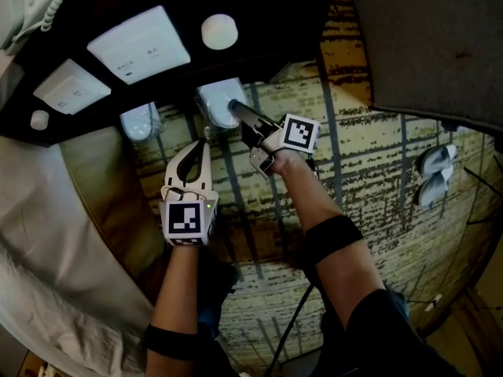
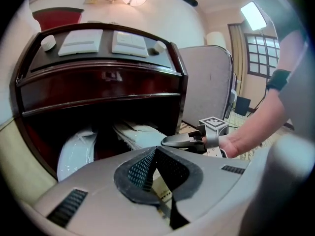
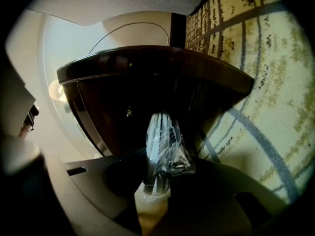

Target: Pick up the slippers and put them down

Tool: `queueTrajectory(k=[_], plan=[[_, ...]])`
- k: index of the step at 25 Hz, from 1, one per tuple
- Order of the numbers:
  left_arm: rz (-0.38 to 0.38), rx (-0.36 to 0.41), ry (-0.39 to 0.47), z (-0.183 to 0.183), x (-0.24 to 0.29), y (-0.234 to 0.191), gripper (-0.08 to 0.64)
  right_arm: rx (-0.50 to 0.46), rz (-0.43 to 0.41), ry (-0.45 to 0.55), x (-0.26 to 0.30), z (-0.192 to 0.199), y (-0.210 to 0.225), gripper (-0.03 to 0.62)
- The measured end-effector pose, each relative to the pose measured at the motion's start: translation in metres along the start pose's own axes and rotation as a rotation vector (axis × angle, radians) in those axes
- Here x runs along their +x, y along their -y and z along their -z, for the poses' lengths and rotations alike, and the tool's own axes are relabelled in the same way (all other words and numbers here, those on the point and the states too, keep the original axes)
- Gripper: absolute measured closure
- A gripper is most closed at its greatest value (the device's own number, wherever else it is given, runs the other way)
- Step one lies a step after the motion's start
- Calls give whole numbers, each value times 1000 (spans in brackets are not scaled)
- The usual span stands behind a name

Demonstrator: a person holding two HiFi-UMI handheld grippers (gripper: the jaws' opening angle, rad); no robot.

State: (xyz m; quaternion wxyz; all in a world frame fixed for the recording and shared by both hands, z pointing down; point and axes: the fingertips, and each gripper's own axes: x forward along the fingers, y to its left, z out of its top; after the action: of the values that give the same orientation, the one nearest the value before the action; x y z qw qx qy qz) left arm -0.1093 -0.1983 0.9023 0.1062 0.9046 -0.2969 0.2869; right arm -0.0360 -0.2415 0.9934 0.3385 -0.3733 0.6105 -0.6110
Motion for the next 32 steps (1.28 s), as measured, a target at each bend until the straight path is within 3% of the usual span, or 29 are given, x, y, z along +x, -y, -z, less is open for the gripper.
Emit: queueTrajectory(k=[5, 16, 23, 32], plan=[[25, -15, -11, -15, -19, 23, 569, 1, 24, -34, -40, 25, -18, 471], [106, 4, -79, -57, -98, 89, 569, 9, 194, -73, -175, 84, -64, 471], [136, 34, -71, -59, -90, 111, 569, -2, 269, -80, -223, 102, -35, 471], [175, 60, -63, -30, -52, 129, 569, -27, 366, -38, -233, 102, 32, 469]])
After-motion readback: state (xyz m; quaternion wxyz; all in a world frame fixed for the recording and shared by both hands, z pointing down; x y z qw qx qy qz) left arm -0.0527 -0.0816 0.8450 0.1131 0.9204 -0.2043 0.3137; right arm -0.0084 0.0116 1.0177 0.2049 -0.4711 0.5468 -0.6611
